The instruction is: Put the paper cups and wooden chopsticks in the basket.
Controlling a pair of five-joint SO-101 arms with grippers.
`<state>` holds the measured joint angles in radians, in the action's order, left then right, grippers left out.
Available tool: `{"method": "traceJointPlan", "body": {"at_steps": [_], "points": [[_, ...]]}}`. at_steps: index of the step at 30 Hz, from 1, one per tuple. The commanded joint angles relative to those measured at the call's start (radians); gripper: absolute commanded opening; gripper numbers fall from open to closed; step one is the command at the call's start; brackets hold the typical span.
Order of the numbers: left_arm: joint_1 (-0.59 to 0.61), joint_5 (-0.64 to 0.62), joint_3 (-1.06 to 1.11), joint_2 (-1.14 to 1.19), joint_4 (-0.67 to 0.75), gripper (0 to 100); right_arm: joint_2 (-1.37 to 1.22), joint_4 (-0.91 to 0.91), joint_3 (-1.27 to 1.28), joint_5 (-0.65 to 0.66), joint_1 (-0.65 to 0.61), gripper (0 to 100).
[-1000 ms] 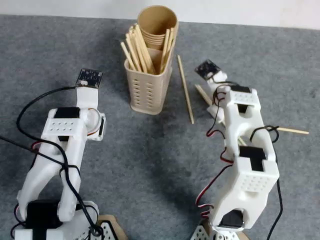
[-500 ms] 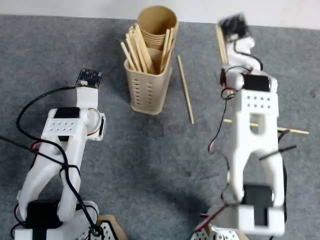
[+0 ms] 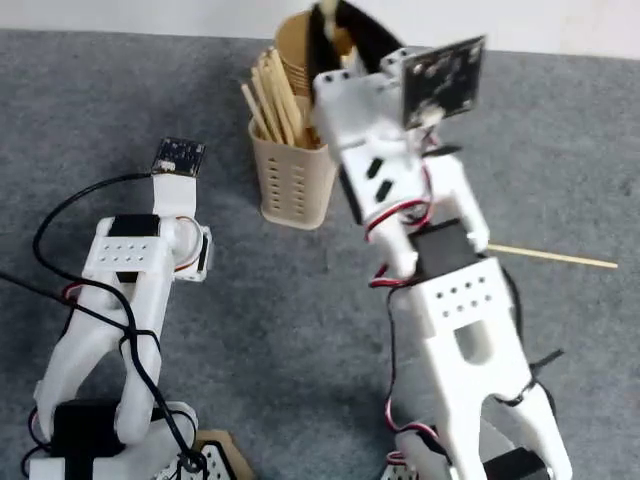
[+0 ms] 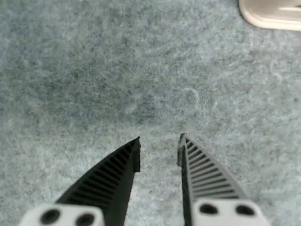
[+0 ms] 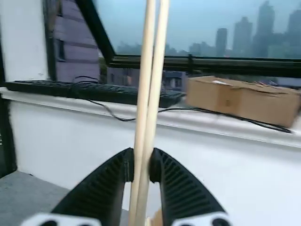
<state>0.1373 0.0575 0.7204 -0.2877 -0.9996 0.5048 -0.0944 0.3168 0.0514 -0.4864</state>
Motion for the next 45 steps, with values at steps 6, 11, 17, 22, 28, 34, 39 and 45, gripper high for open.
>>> {"method": "traceJointPlan", "body": {"at_steps": [6, 11, 17, 22, 28, 34, 39, 45], "points": [[0.005, -0.008, 0.030, -0.030, 0.060, 15, -0.173, 0.421, 0.219, -0.002, -0.022, 0.5], [0.005, -0.008, 0.033, -0.030, 0.064, 15, -0.282, 0.426, 0.150, -0.002, -0.007, 1.1], [0.005, -0.008, 0.033, -0.030, 0.066, 15, -0.269, 0.282, 0.113, -0.002, 0.007, 13.5], [0.005, -0.008, 0.033, -0.030, 0.066, 15, -0.216, 0.186, 0.091, -0.002, 0.008, 13.8], [0.005, -0.008, 0.033, -0.030, 0.064, 15, -0.199, 0.179, 0.097, 0.005, 0.024, 13.8], [0.035, -0.008, 0.025, -0.030, 0.066, 15, -0.096, -0.344, 0.038, 0.218, 0.142, 13.8], [0.031, -0.009, 0.030, -0.030, 0.066, 15, -0.134, -0.615, -0.054, 0.224, 0.294, 13.8], [0.038, -0.009, 0.031, -0.030, 0.066, 15, -0.390, -0.624, -0.050, 0.358, 0.433, 13.8]]}}
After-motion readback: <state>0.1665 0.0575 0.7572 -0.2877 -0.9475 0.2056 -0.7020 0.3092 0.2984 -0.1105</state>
